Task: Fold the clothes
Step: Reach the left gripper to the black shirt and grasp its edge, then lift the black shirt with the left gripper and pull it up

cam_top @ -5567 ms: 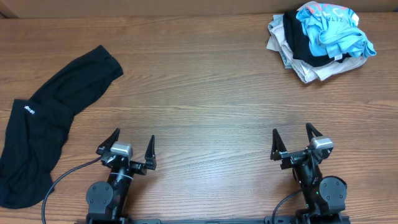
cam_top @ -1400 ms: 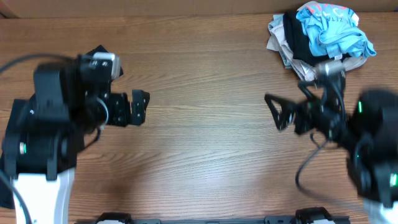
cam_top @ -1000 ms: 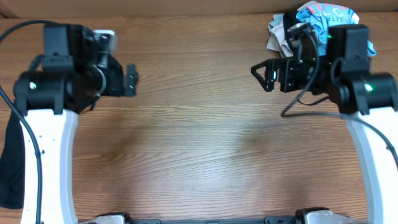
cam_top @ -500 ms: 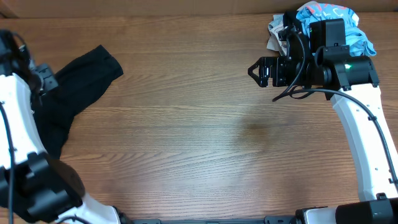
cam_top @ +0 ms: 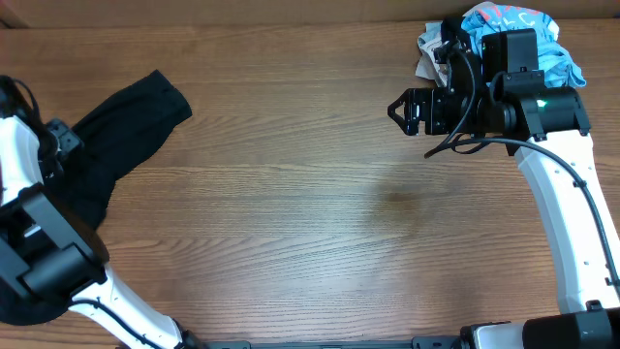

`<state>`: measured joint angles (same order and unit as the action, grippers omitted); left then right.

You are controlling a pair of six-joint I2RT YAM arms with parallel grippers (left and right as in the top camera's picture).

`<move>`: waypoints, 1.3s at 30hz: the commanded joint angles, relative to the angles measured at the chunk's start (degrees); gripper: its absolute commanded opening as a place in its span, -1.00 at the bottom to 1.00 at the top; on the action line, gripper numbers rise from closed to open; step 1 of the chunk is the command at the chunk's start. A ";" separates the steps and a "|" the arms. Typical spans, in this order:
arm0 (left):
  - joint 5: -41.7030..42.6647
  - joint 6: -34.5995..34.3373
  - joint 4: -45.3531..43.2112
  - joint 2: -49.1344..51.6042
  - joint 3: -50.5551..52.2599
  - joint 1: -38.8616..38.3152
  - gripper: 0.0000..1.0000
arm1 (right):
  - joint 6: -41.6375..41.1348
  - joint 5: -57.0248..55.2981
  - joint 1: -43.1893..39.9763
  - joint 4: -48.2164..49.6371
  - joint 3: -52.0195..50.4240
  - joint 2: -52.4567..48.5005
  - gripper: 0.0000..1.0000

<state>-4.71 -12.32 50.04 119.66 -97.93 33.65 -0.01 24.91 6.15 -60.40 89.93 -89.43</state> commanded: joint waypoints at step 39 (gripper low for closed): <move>19.10 0.83 27.65 -13.29 -17.84 -7.74 -0.92 | 0.02 -1.66 0.22 0.28 1.16 -0.07 0.69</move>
<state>7.01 -11.66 76.20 111.81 -111.79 28.99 -0.01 23.51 6.13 -60.27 89.93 -89.43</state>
